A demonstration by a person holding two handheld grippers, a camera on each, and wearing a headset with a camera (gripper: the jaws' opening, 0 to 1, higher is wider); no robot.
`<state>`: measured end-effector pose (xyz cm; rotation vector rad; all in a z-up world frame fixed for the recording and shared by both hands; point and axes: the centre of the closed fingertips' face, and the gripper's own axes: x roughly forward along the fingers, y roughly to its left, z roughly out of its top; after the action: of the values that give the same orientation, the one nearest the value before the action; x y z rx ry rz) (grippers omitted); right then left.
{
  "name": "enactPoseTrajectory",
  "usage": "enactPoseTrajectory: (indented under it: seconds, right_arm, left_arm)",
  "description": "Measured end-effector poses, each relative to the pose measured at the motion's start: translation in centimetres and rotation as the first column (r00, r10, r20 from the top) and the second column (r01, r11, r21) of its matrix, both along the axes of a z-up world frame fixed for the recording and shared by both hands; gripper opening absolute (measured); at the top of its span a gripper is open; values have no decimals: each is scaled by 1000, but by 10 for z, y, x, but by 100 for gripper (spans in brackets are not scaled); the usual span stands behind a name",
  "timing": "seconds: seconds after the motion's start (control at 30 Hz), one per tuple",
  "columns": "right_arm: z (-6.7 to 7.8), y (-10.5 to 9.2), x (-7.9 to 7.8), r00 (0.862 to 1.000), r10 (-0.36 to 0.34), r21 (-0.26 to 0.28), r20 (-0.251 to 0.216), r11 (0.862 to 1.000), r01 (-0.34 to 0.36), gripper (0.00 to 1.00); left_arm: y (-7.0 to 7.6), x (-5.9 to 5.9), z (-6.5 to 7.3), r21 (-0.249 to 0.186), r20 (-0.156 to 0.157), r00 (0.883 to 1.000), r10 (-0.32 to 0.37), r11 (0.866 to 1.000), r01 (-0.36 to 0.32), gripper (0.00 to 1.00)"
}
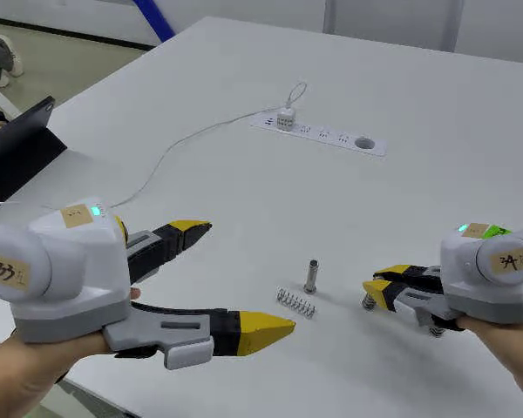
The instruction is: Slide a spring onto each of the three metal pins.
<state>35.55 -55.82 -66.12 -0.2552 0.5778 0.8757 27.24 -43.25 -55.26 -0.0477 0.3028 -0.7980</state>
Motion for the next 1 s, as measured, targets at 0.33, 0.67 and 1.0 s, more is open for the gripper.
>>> enactPoseTrajectory:
  seconds: [0.33,0.67,1.0]
  right_arm:
    - [13,1,-1,1000,1,29,18,1000,-2,18]
    - [43,15,-13,996,22,62,84,998,-27,18]
    - [35,59,-42,989,122,50,78,991,-126,18]
  left_arm:
    - [-4,-2,1,4,2,1000,-12,1000,12,98]
    - [-9,-2,3,-1,0,999,-41,999,41,97]
    - [7,-5,-2,23,-9,999,-45,999,45,97]
